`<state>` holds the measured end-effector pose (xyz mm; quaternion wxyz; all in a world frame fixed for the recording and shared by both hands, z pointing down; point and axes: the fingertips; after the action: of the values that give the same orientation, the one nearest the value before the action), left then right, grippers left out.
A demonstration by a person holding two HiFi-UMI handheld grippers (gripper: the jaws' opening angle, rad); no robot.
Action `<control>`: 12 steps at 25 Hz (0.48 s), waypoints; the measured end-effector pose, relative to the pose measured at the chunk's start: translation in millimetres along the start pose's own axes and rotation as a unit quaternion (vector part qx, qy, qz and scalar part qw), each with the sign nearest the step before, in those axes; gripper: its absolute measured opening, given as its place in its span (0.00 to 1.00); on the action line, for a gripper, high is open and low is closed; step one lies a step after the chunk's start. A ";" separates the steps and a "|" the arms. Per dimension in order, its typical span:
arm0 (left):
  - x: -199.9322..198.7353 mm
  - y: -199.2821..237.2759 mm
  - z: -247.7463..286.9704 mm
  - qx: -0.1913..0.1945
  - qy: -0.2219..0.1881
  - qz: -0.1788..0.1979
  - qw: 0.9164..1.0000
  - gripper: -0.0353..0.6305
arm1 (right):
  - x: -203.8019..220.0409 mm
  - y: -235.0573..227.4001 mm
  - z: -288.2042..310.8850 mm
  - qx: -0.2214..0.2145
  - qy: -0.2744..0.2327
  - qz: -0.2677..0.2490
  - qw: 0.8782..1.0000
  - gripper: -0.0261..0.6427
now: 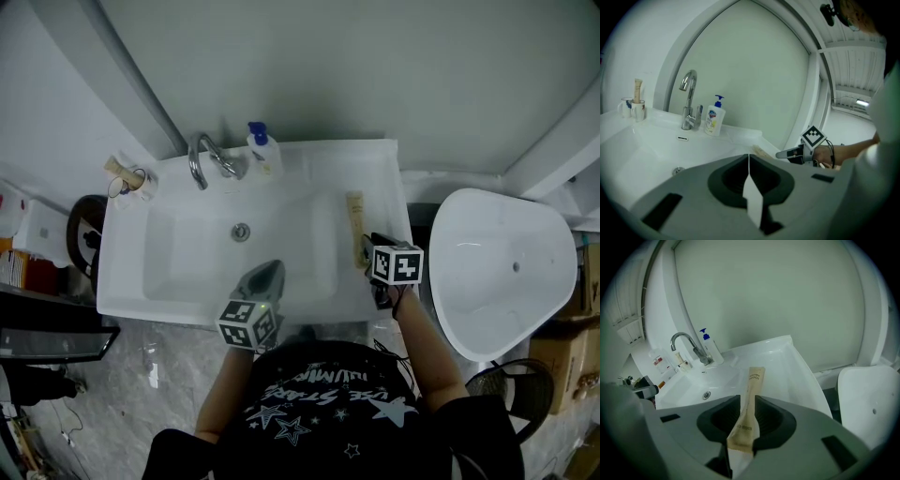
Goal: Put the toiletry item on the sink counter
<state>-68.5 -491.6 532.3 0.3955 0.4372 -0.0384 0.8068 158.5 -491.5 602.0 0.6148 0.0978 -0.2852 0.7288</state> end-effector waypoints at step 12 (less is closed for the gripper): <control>30.8 -44.2 -24.6 -0.022 -0.013 -0.021 0.999 0.09 | 34.8 3.7 -30.3 -0.032 0.005 -0.032 0.999 0.19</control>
<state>-64.9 -432.7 527.3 0.4210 0.4398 -0.0519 0.7916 153.4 -446.3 593.2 0.6419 0.0836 -0.3022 0.6998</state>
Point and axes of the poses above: the fingertips, and each gripper's own axes: z forward along the fingers, y to its left, x out of its underside, and after that the axes turned 15 degrees about y, right-handed
